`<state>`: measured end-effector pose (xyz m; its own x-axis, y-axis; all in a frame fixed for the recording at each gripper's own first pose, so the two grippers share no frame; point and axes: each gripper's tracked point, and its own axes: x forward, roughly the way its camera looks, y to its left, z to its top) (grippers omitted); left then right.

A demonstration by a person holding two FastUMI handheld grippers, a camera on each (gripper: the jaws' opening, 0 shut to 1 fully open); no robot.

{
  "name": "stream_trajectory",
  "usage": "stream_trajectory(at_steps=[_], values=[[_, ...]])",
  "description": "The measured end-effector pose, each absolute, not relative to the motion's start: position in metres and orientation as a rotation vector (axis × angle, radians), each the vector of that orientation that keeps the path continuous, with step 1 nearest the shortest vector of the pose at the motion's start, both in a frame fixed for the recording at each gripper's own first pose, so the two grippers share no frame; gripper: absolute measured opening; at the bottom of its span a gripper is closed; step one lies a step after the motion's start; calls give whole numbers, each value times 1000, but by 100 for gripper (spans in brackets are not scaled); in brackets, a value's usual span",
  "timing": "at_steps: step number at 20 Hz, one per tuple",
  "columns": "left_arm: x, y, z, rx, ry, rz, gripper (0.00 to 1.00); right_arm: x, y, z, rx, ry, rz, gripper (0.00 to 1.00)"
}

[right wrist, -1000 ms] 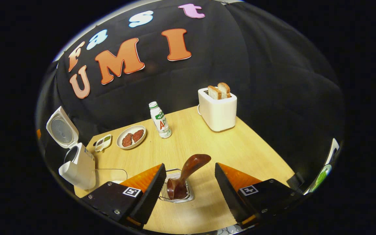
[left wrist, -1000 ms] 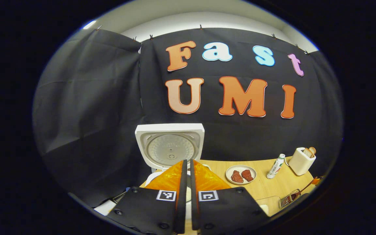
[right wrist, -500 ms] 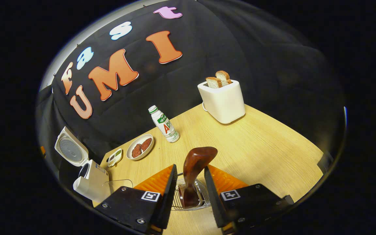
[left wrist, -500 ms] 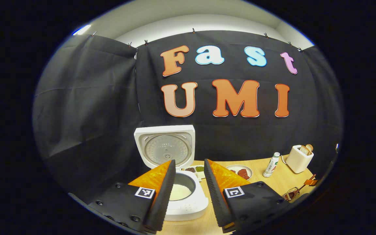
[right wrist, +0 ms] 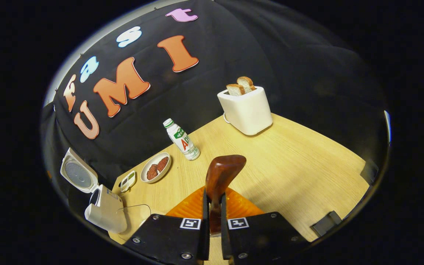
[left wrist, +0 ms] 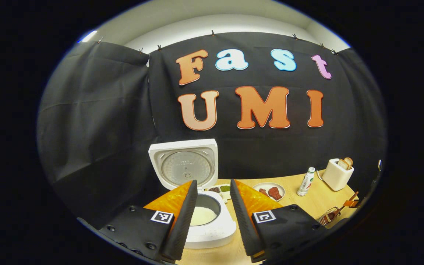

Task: Close the left gripper, press the button to open the rice cooker; take a wooden spoon from the chopstick holder with the right hand, scoop a spoonful of rice and pour it into the rice cooker, then put the wooden spoon back into the chopstick holder.

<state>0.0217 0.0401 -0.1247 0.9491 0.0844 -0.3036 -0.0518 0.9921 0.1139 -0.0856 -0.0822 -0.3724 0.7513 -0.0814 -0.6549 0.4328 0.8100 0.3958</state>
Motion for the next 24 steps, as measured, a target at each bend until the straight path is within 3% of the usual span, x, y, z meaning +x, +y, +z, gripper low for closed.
stream_trajectory(at_steps=[8,12,19,22,24], values=[[22,63,-129,66,290,67,65,-69,-85,-284,566,523,-303,11],[25,77,-137,43,288,66,88,-61,-55,-256,540,490,-247,11],[27,103,-150,50,291,61,90,-55,40,-243,452,503,-111,11],[26,118,-154,68,287,72,100,-54,72,-248,399,520,-71,11],[25,123,-156,74,287,70,100,-53,84,-258,322,532,-59,11]])
